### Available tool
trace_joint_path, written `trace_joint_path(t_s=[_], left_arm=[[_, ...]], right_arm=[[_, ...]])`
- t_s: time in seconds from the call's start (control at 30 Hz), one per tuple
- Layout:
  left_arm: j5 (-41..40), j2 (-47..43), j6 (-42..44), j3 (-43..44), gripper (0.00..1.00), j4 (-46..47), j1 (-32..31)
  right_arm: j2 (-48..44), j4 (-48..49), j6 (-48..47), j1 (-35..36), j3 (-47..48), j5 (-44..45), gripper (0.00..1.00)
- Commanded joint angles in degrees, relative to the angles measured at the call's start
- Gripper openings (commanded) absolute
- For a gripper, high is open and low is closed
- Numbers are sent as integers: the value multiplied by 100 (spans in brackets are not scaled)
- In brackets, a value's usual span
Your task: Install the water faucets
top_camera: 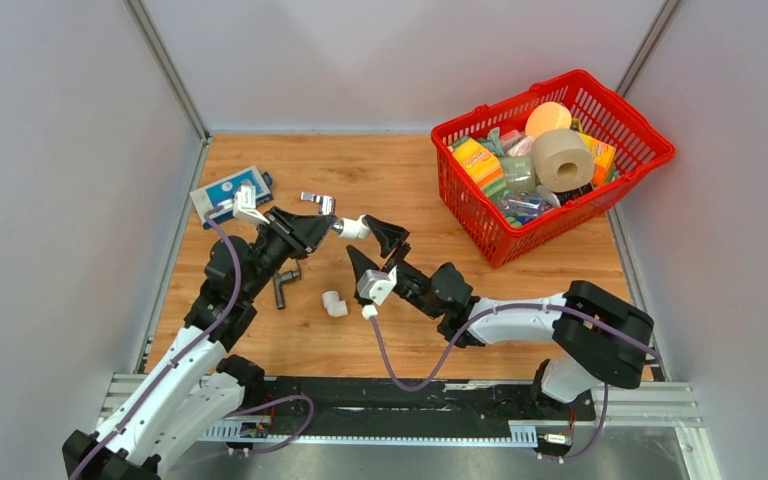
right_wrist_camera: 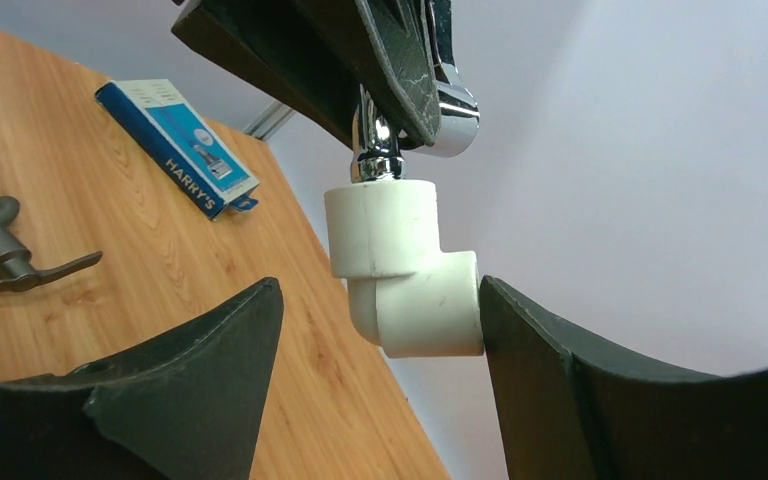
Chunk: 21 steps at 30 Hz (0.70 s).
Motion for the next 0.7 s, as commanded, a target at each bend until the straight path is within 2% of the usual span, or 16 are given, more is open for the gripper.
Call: trace_joint_path(t_s=[0.0,0.2,0.37,0.53,0.67], left_arm=[[401,-68,-343,98,0,836,-15],[490,-94,-185,107,0,819,-6],[691,2,253,168,0,888,-15],[1210,239,1368,283,0,1038,-15],[1877,415,2308,362,0,1143,20]], right_arm=[[321,509,-179,16,320,241,74],[462,361,-162,-27,409,66,68],[41,-595,408,-185,584,-733,56],[-407,-1712,1269,-449,874,-1576,33],[-636,-2495,2226,-861,1225,-2806,15]])
